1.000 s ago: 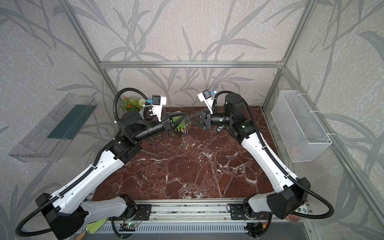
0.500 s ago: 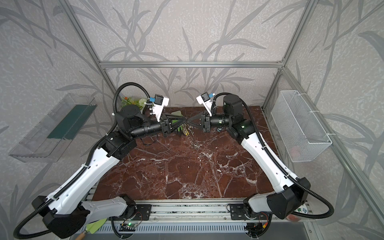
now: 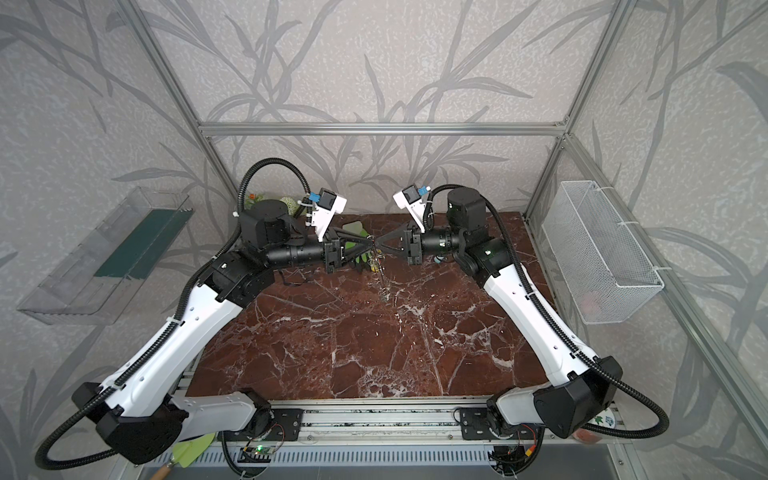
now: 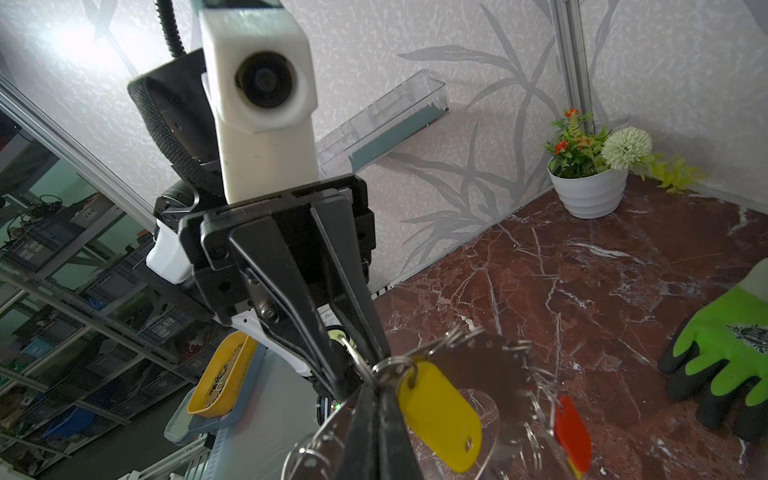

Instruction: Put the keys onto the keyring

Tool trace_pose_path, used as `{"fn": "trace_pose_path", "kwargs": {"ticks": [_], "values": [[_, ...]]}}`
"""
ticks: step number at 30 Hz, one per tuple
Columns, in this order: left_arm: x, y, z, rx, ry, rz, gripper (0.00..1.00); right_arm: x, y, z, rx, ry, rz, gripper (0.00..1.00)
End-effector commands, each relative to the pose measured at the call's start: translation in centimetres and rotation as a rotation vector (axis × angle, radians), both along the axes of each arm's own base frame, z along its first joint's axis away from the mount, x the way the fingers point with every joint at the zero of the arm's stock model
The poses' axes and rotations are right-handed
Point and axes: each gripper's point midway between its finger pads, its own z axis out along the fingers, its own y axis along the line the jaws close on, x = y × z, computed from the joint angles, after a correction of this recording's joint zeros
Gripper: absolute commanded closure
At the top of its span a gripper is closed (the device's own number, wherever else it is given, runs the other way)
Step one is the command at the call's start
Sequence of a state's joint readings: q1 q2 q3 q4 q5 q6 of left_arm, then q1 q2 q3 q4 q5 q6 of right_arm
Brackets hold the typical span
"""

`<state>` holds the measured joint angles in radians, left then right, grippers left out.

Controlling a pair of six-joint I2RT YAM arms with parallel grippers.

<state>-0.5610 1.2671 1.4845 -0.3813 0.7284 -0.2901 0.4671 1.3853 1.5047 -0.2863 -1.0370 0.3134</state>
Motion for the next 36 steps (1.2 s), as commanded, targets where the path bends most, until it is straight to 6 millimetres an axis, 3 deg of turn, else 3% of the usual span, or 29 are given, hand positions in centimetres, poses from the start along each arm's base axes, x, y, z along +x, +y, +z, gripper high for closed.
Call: {"fn": "trace_pose_path", "kwargs": {"ticks": [1,24,29,31,36], "values": [[-0.4,0.1,0.8,0.007,-0.027,-0.022,0.8,-1.0,-0.3,2.1,0.024,-0.069,0.03,1.0],[0.0,0.2,0.0,0.089,-0.023,-0.015,0.74,-1.3,-0.1,0.5,-0.068,-0.054,0.041,1.0],[0.2,0.1,-0.3,0.093,-0.013,-0.015,0.87,-1.3,0.0,0.3,-0.073,-0.051,0.045,1.0],[0.2,0.0,-0.4,0.092,-0.003,-0.016,0.99,-1.2,0.0,0.3,-0.075,-0.05,0.043,1.0],[0.7,0.3,0.0,0.035,0.004,0.039,1.0,-0.6,-0.2,0.2,-0.088,-0.044,0.005,1.0]]}}
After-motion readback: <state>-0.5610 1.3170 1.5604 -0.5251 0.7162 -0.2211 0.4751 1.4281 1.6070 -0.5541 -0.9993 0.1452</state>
